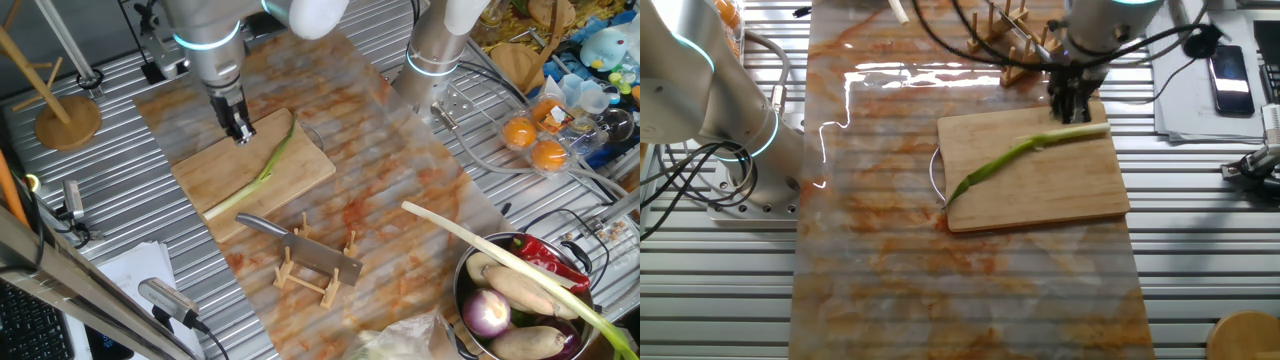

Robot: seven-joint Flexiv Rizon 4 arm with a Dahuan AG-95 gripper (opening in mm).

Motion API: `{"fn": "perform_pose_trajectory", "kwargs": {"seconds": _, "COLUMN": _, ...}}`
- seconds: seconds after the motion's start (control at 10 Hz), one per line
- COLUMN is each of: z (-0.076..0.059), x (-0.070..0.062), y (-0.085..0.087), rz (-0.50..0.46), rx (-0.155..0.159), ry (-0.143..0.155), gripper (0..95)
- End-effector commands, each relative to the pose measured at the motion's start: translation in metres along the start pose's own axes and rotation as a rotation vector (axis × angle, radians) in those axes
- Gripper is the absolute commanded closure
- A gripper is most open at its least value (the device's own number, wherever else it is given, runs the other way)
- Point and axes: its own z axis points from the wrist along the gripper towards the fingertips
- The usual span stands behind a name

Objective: Chop the scallions

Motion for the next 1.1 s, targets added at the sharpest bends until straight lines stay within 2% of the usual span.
{"fn": "perform_pose_trajectory", "kwargs": {"seconds": 0.1, "z": -0.002, "x": -0.006, "y": 0.011, "rz": 0.031, "rx": -0.013, "ry": 0.007, "gripper": 95.0}}
{"fn": "perform_pose_trajectory", "kwargs": {"seconds": 0.2, "z": -0.003, "x": -0.014, "y": 0.024, "rz": 0.082, "rx": -0.034, "ry": 0.013, "gripper": 95.0}}
{"fn": "perform_pose_trajectory", "kwargs": {"seconds": 0.3, "z": -0.003, "x": -0.016, "y": 0.030, "rz": 0.103, "rx": -0.041, "ry": 0.019, "gripper": 95.0}}
{"fn": "perform_pose_trajectory", "kwargs": {"seconds": 0.4, "z": -0.004, "x": -0.024, "y": 0.047, "rz": 0.153, "rx": -0.055, "ry": 0.040, "gripper": 95.0}}
{"fn": "perform_pose_trajectory", "kwargs": {"seconds": 0.5, "z": -0.004, "x": -0.027, "y": 0.055, "rz": 0.173, "rx": -0.068, "ry": 0.048, "gripper": 95.0}}
{"fn": "perform_pose_trajectory", "kwargs": {"seconds": 0.6, "z": -0.001, "x": -0.031, "y": 0.066, "rz": 0.202, "rx": -0.101, "ry": 0.051, "gripper": 95.0}}
{"fn": "perform_pose_trajectory", "kwargs": {"seconds": 0.8, "z": 0.001, "x": -0.032, "y": 0.068, "rz": 0.236, "rx": -0.138, "ry": 0.067, "gripper": 95.0}}
{"fn": "perform_pose_trajectory", "kwargs": {"seconds": 0.9, "z": 0.001, "x": -0.032, "y": 0.067, "rz": 0.243, "rx": -0.131, "ry": 0.079, "gripper": 95.0}}
{"fn": "perform_pose_trajectory", "kwargs": {"seconds": 1.1, "z": 0.001, "x": -0.032, "y": 0.067, "rz": 0.264, "rx": -0.129, "ry": 0.082, "gripper": 95.0}}
